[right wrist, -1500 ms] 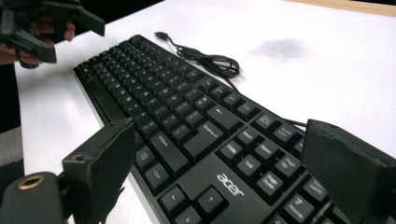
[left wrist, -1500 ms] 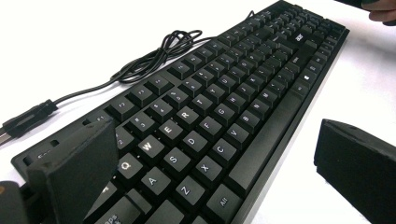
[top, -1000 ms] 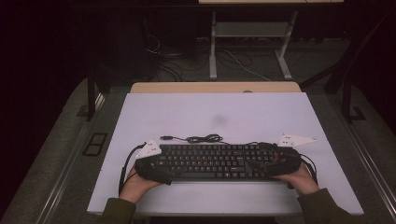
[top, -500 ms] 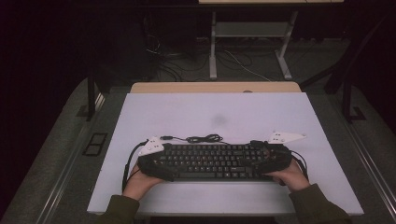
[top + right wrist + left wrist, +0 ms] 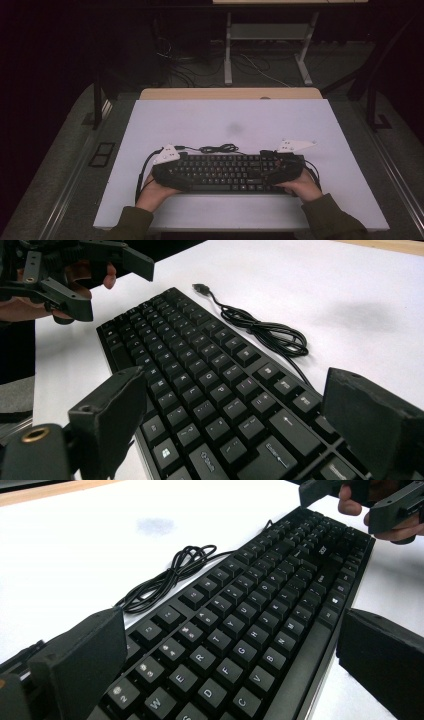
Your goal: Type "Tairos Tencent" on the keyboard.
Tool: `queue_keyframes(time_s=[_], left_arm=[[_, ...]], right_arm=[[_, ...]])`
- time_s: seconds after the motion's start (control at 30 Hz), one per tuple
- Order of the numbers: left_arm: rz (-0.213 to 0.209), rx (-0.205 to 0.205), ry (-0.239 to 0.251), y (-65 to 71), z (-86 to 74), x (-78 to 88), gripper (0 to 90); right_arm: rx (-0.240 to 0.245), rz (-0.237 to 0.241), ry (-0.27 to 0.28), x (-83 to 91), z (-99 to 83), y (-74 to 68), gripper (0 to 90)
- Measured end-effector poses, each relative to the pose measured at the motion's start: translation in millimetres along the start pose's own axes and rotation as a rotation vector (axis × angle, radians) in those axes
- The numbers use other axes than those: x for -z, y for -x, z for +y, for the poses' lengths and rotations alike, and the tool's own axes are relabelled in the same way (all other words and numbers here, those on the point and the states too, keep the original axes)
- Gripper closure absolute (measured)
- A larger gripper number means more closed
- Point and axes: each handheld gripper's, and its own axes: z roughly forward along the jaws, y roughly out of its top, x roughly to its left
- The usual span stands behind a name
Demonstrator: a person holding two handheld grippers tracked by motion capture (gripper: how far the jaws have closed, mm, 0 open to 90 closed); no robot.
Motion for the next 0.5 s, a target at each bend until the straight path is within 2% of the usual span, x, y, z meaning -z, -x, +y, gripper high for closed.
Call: queue_keyframes(time_s=[0.37, 0.4, 0.5], left_arm=[[-0.01, 0.011, 0.0, -1.4, 4.2, -9.9, 0.0], [-0.011, 0.007, -0.002, -1.5, 5.0, -11.4, 0.0], [-0.015, 0.007, -0.006, -0.7, 7.6, -16.1, 0.0]], right_arm=[[0.005, 0.014, -0.007, -12.0, 5.6, -1.3, 11.1], [0.005, 0.017, -0.01, -12.7, 6.1, -1.5, 16.5], [0.009, 0.029, -0.009, -15.5, 7.9, -2.1, 16.5]])
